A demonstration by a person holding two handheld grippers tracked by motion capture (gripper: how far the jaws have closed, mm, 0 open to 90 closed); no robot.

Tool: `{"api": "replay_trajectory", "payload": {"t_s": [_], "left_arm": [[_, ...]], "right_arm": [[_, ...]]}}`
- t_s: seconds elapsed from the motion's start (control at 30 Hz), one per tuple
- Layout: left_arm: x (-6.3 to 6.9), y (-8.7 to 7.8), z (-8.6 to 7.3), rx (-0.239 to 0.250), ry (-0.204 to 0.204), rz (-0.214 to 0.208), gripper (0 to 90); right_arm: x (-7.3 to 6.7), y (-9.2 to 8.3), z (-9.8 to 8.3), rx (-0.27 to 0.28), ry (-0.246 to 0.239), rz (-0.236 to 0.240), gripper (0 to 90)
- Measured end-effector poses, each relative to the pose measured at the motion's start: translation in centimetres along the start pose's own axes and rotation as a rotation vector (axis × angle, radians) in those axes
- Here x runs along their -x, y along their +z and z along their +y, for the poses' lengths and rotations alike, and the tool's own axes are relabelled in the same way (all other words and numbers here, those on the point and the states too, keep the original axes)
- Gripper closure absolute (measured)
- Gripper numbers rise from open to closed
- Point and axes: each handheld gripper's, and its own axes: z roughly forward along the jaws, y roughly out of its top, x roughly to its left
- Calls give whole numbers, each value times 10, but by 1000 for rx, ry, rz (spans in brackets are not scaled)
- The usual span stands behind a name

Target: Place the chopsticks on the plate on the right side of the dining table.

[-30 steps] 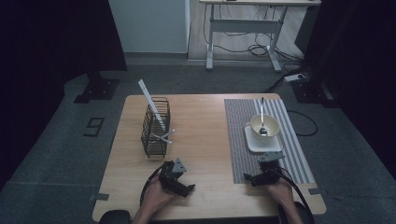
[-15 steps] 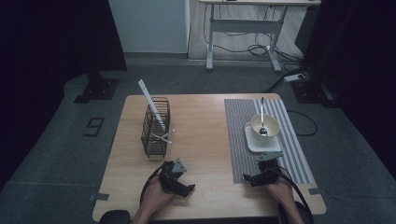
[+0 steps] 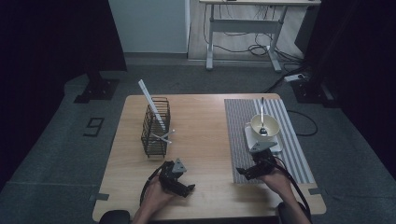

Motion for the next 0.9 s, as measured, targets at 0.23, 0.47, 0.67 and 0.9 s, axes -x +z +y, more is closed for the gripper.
{"api": "replay_trajectory", "payload": {"t_s": [0.23,0.47,0.67,0.9], "left_arm": [[0,0,0,-2,0,0,0],[0,0,0,-3,0,0,0],[0,0,0,-2,0,0,0],[0,0,0,-2,0,0,0]], "right_arm": [[-4,-1,23,15,-12,37,0],[-9,0,50,20,-13,71,0],[-15,2,75,31,-44,92,0],[-23,6,101,45,-78,138,5]]}}
